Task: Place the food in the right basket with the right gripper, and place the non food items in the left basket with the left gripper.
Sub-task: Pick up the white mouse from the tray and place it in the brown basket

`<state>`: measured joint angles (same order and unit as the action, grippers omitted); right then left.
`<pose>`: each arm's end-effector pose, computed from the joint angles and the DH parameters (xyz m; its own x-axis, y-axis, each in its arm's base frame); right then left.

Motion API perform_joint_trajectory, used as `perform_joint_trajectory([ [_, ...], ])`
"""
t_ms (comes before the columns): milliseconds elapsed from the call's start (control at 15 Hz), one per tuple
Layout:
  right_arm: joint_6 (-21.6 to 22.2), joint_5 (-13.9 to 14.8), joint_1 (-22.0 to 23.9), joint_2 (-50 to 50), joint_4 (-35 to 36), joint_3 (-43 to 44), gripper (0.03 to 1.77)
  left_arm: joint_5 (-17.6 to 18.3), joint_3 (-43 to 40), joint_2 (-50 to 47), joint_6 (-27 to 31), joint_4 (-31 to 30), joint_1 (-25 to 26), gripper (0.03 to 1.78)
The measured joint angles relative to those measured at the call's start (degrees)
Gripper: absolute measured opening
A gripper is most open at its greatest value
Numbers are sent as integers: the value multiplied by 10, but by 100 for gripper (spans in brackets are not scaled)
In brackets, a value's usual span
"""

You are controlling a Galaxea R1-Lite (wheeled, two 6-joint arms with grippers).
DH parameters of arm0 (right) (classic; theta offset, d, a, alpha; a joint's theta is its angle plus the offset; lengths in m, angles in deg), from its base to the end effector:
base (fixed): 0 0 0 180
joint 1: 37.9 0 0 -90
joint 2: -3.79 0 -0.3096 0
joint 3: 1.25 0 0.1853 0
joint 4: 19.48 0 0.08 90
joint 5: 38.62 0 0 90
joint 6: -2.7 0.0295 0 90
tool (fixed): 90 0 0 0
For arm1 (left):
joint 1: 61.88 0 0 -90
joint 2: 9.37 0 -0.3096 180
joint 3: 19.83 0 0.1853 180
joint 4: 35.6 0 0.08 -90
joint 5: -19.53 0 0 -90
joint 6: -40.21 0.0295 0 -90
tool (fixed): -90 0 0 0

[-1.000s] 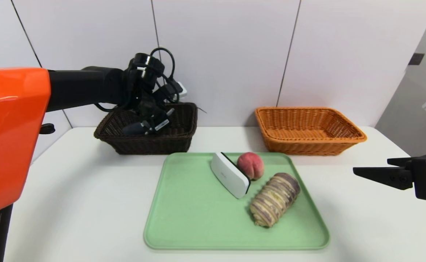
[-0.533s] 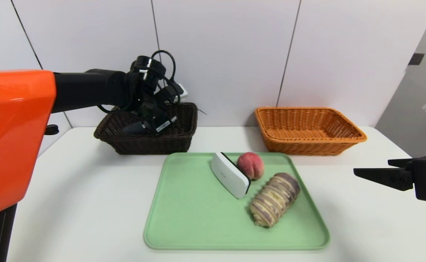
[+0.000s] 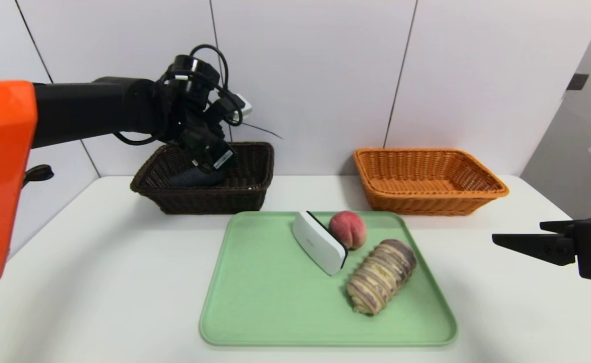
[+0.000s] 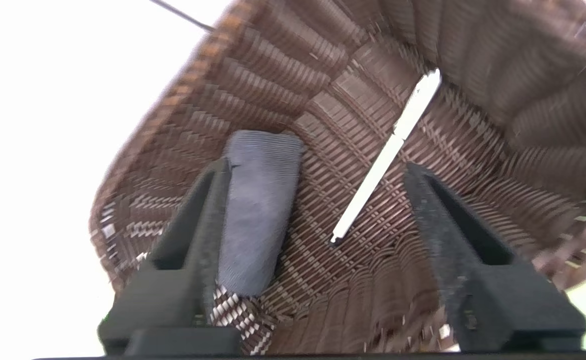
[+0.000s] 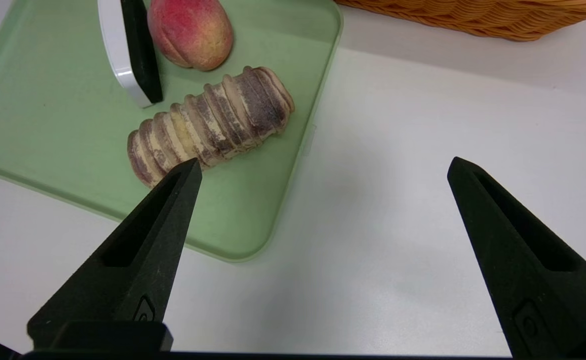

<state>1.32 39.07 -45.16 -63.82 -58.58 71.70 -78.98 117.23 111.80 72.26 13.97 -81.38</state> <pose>0.1550 0.0261 0.2430 0.7788 0.3141 -0.5429 -0.3125 0.9448 0.0984 0.4061 -0.1392 0.2551 0.8252 -0.1352 -0.5484 0.4588 0.7268 0.5111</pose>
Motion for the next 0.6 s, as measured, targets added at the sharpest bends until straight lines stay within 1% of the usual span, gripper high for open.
perform_joint_trajectory([
  [200,0,-2,0,3,0,0,170,1,0,-41,-33,10,-2,140],
  [333,0,-3,0,5,0,-1,170,2,0,-68,-48,19,-10,147],
  [467,0,-3,0,7,0,-1,170,3,0,-93,-56,33,-26,152],
  [600,0,-3,0,7,0,-1,170,4,-1,-114,-79,53,-47,156],
])
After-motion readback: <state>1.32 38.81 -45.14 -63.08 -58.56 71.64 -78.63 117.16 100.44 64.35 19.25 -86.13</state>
